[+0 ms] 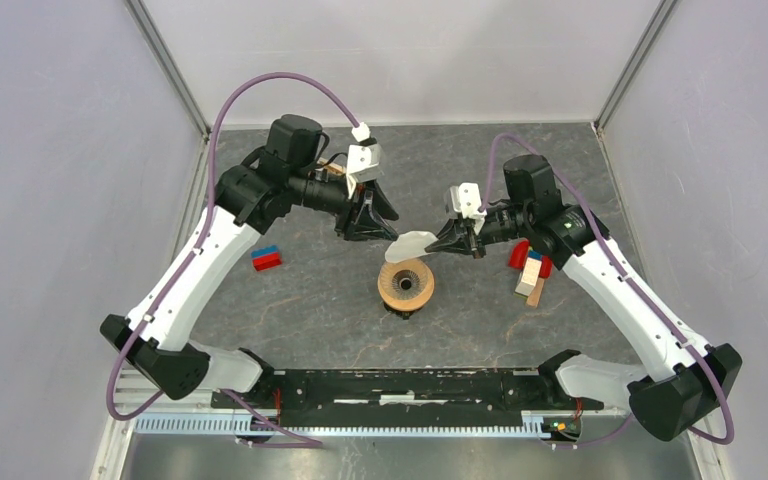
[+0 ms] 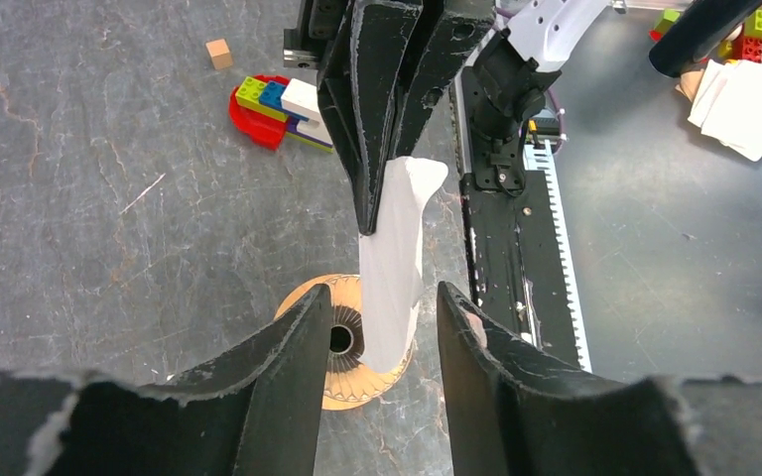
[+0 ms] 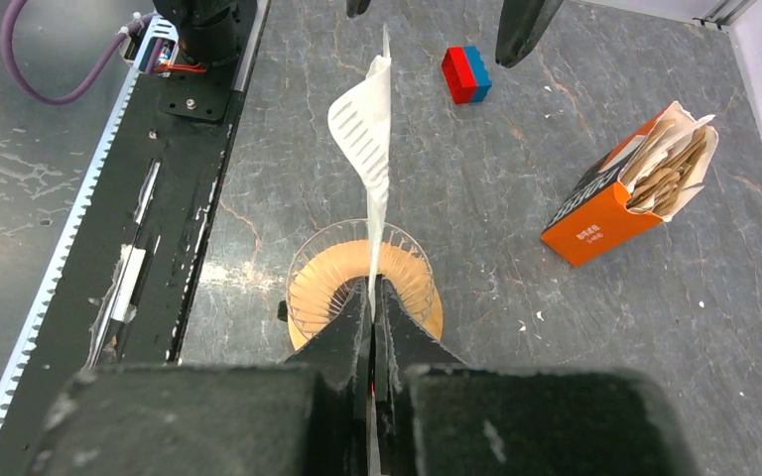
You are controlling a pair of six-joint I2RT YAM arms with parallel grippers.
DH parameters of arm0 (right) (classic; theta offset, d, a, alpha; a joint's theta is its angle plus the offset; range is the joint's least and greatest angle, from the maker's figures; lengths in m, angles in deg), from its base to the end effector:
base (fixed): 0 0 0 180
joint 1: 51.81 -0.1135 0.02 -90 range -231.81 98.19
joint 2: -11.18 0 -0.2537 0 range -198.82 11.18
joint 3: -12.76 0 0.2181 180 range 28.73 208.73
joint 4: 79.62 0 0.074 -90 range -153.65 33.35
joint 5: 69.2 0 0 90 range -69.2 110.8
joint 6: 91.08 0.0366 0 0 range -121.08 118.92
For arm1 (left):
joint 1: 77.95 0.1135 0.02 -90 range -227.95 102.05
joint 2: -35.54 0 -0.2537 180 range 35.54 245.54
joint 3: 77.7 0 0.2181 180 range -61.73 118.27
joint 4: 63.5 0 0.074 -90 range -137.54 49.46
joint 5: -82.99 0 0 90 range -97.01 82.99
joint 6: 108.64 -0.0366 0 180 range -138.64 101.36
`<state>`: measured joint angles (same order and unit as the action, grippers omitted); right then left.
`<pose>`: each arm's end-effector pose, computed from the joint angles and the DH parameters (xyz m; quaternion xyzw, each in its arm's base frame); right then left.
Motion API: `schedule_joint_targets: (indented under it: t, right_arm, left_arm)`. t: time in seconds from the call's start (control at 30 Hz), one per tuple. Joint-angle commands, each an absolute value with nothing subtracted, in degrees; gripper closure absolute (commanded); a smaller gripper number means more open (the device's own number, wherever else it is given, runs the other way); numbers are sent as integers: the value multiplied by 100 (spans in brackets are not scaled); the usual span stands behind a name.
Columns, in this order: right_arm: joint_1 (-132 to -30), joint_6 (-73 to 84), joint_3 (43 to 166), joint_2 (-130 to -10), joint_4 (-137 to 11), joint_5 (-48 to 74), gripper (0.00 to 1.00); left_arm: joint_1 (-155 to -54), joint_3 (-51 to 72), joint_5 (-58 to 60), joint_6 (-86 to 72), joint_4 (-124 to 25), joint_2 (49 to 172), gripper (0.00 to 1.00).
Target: Place the coffee filter in the dripper
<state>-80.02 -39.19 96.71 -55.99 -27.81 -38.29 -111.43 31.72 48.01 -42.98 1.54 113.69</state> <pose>0.1670 0.1252 0.3570 -0.6127 0.5216 0.4012 0.4378 0.1780 -0.1537 0.4222 0.5687 0.5796 -0.4394 0.3842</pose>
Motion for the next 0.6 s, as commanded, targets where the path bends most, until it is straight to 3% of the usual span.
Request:
schedule_joint_targets:
  t: [0.0, 0.57]
  right_arm:
    - [-7976, -3790, 9671, -5541, -3025, -3933, 100]
    - [-7976, -3792, 9641, -5519, -3015, -3984, 100]
  left_arm:
    - [-11126, 3134, 4917, -4287, -52, 11180, 49]
    - [-11135, 3108, 4685, -4049, -482, 11396, 55]
